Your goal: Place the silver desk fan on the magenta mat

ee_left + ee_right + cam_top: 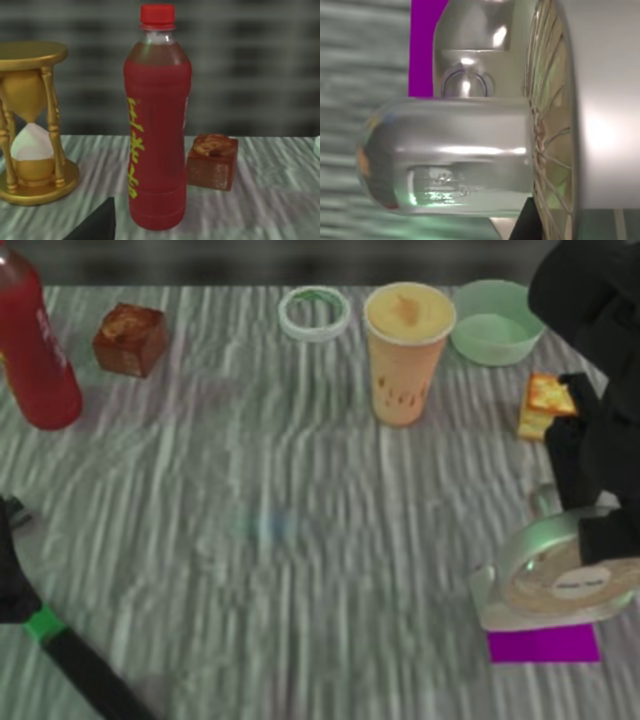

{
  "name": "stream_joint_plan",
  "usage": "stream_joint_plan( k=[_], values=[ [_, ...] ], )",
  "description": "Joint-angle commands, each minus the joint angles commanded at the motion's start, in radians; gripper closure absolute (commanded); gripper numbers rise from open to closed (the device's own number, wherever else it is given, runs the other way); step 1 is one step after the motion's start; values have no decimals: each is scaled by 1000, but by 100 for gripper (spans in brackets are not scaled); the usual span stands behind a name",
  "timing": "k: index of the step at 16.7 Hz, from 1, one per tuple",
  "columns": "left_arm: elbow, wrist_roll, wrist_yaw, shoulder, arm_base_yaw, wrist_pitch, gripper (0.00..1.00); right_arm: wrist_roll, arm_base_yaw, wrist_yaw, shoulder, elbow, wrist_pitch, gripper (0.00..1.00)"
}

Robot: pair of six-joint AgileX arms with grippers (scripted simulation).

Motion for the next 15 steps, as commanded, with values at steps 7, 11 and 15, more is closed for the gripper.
stream_joint_plan(
  k=[7, 11, 15],
  values=[
    [0, 0, 0, 0, 0, 0, 0, 76, -15, 0, -31, -29, 8, 100],
    [0, 0, 0, 0, 0, 0, 0, 75, -23, 0, -26, -89, 77, 100],
    [0, 0, 0, 0, 0, 0, 0, 71, -26, 0, -18, -153, 146, 100]
  ],
)
